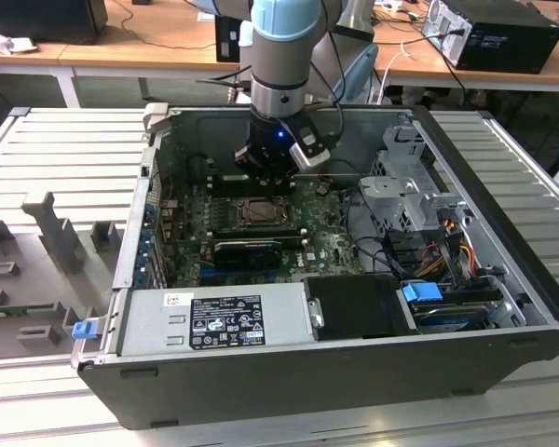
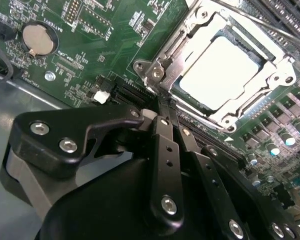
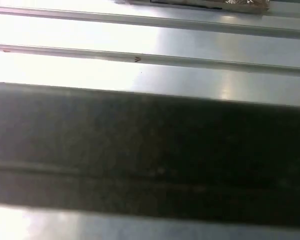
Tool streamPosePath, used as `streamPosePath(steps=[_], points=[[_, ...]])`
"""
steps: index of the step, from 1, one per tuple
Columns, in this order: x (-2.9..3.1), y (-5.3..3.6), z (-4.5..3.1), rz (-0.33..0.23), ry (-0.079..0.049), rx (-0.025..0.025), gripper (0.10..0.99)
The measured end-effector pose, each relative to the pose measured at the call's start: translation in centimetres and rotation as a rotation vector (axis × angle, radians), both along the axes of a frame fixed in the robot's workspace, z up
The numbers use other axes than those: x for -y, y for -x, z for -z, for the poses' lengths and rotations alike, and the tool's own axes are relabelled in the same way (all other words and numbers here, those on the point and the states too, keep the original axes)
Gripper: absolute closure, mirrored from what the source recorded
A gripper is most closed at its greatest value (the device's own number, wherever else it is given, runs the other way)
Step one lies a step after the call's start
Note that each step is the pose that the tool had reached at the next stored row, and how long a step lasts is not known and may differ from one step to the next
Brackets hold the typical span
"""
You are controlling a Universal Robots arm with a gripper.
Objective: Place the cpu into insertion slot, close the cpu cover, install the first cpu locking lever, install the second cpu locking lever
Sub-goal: 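Install the first cpu locking lever, then install the second cpu locking lever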
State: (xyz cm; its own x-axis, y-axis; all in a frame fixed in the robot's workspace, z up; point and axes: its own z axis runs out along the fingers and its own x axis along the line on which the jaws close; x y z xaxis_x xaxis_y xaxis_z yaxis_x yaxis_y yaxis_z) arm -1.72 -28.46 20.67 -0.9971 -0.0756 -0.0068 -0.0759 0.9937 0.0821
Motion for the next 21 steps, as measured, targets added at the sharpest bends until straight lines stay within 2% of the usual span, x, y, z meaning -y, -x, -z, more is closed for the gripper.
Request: streamPosePath(steps=[3,5,9,21], points=[[0.00,0.00,-1.25,0.000,0.000,-0.0001,0.980],[0.06,0.00,-1.29,0.000,0.000,0.0000,0.980],[0.75,0.00,-1.29,0.000,0.000,-0.0004,0.980],[1.95,-0.01,-1.28,0.000,0.000,-0.0003,0.980]])
